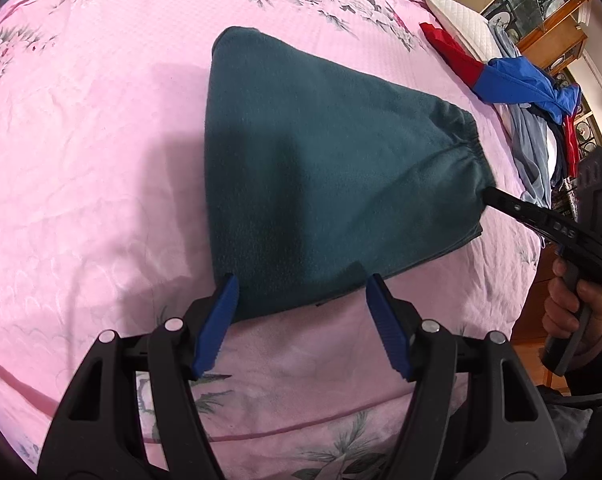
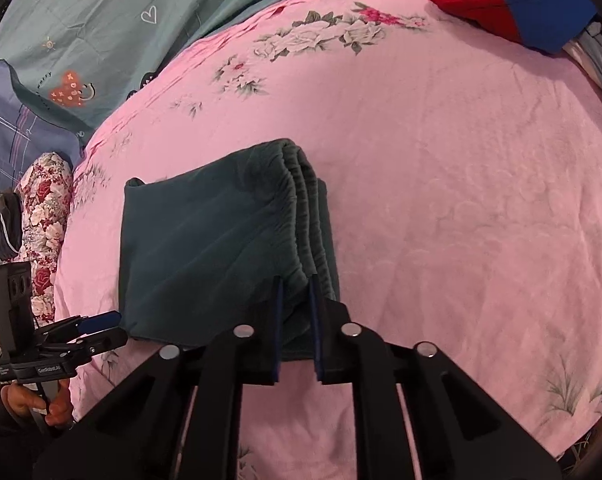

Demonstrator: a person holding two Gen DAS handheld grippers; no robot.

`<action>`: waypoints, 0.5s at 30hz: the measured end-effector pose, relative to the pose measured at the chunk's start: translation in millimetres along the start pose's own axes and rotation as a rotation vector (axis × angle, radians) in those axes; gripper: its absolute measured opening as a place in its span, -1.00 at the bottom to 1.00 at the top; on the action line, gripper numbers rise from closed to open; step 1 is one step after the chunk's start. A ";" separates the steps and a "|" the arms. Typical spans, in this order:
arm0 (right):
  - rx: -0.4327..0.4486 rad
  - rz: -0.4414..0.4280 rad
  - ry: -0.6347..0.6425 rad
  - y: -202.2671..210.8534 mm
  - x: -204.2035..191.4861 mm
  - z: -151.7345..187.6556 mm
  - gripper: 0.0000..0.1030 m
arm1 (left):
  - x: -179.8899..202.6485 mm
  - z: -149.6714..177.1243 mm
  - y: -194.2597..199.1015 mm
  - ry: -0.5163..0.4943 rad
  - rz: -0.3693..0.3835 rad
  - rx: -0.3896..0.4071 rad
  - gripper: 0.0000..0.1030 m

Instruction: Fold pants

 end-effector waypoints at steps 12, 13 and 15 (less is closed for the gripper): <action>-0.098 -0.026 -0.116 -1.2 13.5 34.9 -0.67 | -1.3 1.7 3.5 -0.028 -0.009 -0.009 0.32; -0.081 -0.021 -0.099 6.8 10.1 28.7 -0.64 | -1.2 1.2 9.4 -0.025 -0.003 0.001 0.32; -0.027 -0.005 -0.030 24.5 -0.5 10.9 -0.62 | 0.2 -1.0 22.7 -0.024 0.017 0.031 0.32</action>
Point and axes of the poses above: each gripper's, at about its wrist camera, not at the fingertips, and y roughly against the way its jaws point, x to its right, z to its underside, the point moved 8 cm from there along -y, roughly the way its jaws point, and after that the axes turned 15 degrees about y, right-handed, at the moved point
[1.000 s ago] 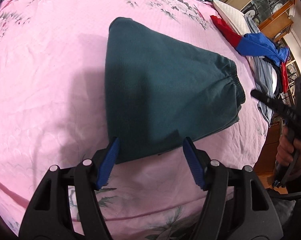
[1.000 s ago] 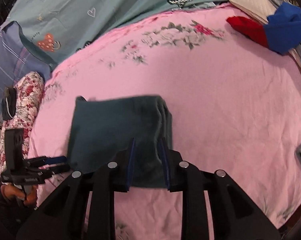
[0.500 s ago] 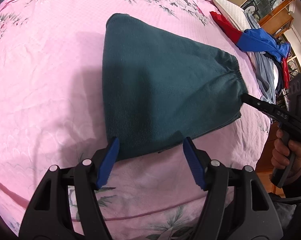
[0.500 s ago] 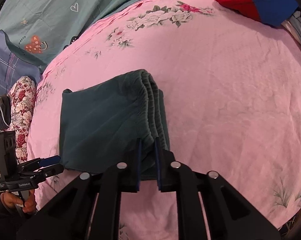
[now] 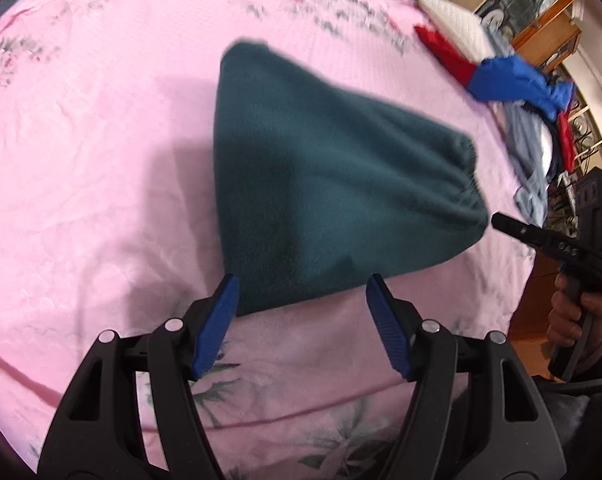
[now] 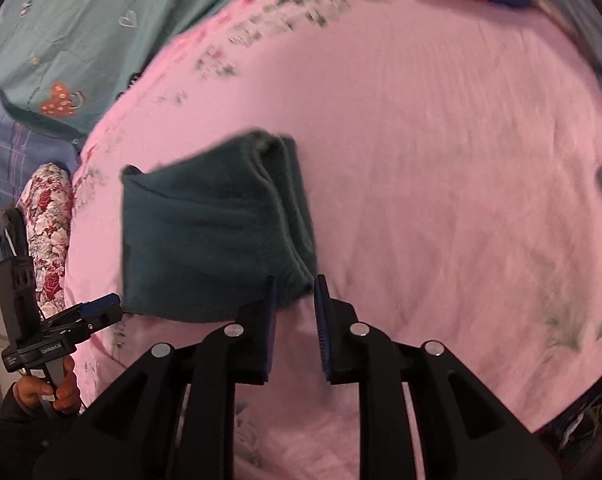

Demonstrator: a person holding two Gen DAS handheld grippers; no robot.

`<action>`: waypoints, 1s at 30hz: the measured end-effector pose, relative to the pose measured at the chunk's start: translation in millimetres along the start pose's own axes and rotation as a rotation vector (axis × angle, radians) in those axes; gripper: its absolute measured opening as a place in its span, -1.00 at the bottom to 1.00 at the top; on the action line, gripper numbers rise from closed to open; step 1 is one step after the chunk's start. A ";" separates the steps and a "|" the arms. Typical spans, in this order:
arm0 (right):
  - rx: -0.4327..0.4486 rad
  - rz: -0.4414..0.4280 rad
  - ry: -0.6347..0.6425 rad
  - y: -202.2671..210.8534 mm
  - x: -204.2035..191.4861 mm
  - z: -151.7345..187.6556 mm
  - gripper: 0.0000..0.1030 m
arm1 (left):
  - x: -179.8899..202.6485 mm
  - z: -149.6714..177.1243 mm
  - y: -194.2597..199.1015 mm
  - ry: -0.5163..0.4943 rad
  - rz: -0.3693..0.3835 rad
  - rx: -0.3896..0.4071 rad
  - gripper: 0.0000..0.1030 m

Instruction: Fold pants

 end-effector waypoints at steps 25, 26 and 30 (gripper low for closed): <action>0.051 -0.385 0.325 -71.6 -146.5 -147.7 -0.73 | 1.2 -0.8 5.4 0.057 0.144 0.038 0.32; 0.032 -0.411 0.366 -83.1 -163.5 -153.5 -0.73 | -2.1 -2.0 -0.9 0.075 0.134 0.033 0.32; -0.122 -0.474 0.489 -138.3 -203.7 -153.1 -0.73 | -5.2 6.0 -18.5 0.090 0.131 -0.013 0.31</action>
Point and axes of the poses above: each gripper's, at about its wrist camera, not at the fingertips, and y roughly against the way its jaws point, x to its right, z to its underside, the point moved 8 cm from there along -y, roughly the way its jaws point, and after that the axes turned 15 degrees about y, right-handed, at the moved point
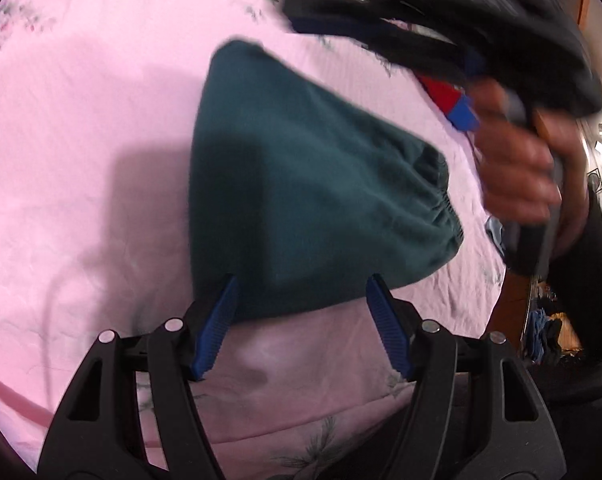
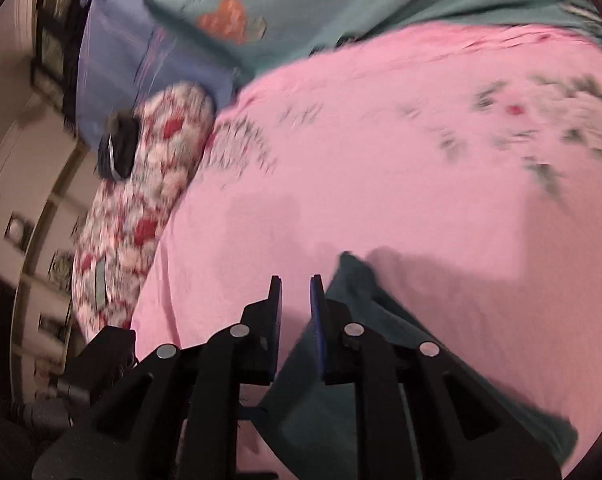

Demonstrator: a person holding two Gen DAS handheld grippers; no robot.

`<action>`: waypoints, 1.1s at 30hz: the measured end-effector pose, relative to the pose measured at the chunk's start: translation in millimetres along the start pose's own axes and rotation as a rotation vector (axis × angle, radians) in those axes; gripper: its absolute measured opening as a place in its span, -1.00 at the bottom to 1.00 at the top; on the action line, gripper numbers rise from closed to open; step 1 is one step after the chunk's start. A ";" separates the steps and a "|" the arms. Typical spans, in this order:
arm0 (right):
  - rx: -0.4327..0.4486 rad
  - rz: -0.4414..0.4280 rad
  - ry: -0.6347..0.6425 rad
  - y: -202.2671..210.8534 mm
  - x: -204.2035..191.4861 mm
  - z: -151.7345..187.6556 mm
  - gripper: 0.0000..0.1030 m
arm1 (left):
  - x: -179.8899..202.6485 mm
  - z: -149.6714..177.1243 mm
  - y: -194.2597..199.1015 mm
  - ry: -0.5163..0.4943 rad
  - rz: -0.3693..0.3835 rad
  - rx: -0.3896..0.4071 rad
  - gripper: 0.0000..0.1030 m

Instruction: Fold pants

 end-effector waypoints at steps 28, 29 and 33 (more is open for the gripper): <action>-0.136 -0.017 0.025 8.0 -28.3 156.6 -0.89 | -25.9 11.9 1.0 0.070 -0.160 0.106 0.33; -0.130 -0.022 -0.017 13.3 -27.2 158.7 -0.89 | -22.2 11.2 0.3 0.046 -0.170 0.107 0.33; 0.041 0.040 -0.099 70.2 -22.6 152.4 -0.71 | -6.4 1.1 15.9 0.040 -0.144 0.124 0.33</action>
Point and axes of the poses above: each gripper's, at about its wrist camera, not at the fingertips, and y roughly against the way its jaws point, x to its right, z to its underside, the point moved 8 cm from there along -y, roughly the way its jaws point, and after that the axes turned 15 degrees about y, right-handed, at the moved point
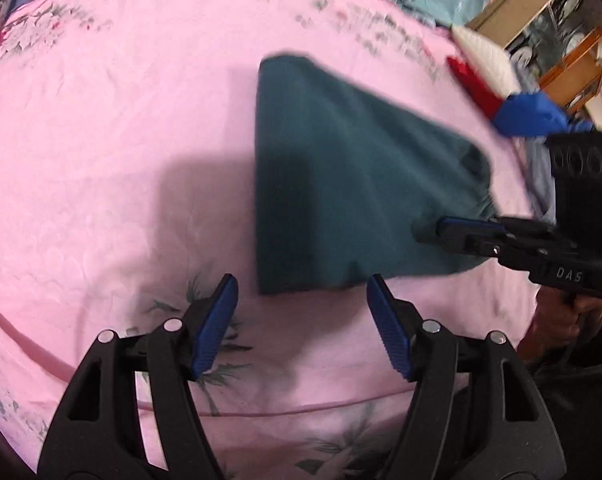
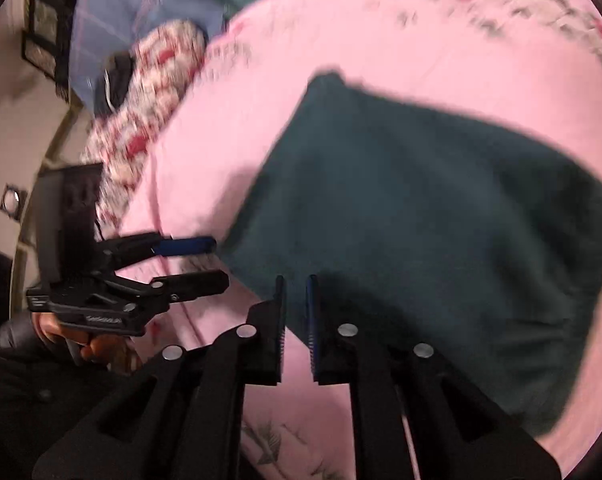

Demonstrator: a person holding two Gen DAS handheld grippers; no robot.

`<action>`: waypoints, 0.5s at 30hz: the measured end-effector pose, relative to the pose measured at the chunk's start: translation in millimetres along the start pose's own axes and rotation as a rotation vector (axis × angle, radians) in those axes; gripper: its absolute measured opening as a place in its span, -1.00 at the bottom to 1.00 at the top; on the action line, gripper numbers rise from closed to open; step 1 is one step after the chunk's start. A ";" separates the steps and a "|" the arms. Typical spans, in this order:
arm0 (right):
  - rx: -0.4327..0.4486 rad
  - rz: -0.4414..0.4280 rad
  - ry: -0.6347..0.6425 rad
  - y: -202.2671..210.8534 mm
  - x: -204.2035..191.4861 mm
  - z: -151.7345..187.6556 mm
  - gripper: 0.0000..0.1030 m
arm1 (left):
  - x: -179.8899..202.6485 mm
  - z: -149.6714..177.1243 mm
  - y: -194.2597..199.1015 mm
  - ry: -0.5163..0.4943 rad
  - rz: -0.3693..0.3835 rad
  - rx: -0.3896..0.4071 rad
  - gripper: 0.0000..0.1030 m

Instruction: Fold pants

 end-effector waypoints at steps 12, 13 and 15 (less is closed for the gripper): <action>0.036 0.274 -0.212 47.8 60.2 46.2 -0.63 | 55.5 -9.0 -55.4 -0.301 -0.154 0.030 0.42; 0.062 0.269 -0.214 54.8 56.1 45.7 -0.54 | 57.3 -7.3 -50.7 -0.315 -0.157 0.025 0.42; 0.098 0.269 -0.200 69.2 45.5 44.5 -0.43 | 57.4 -9.6 -31.0 -0.261 -0.087 0.023 0.48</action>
Point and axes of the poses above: each gripper's, at about its wrist camera, not at the fingertips, and y roughly against the way its jaws point, x to its right, z to its underside, the point moved 8 cm from there along -y, roughly the way its jaws point, and after that the axes turned 15 degrees about y, right-handed, at the moved point
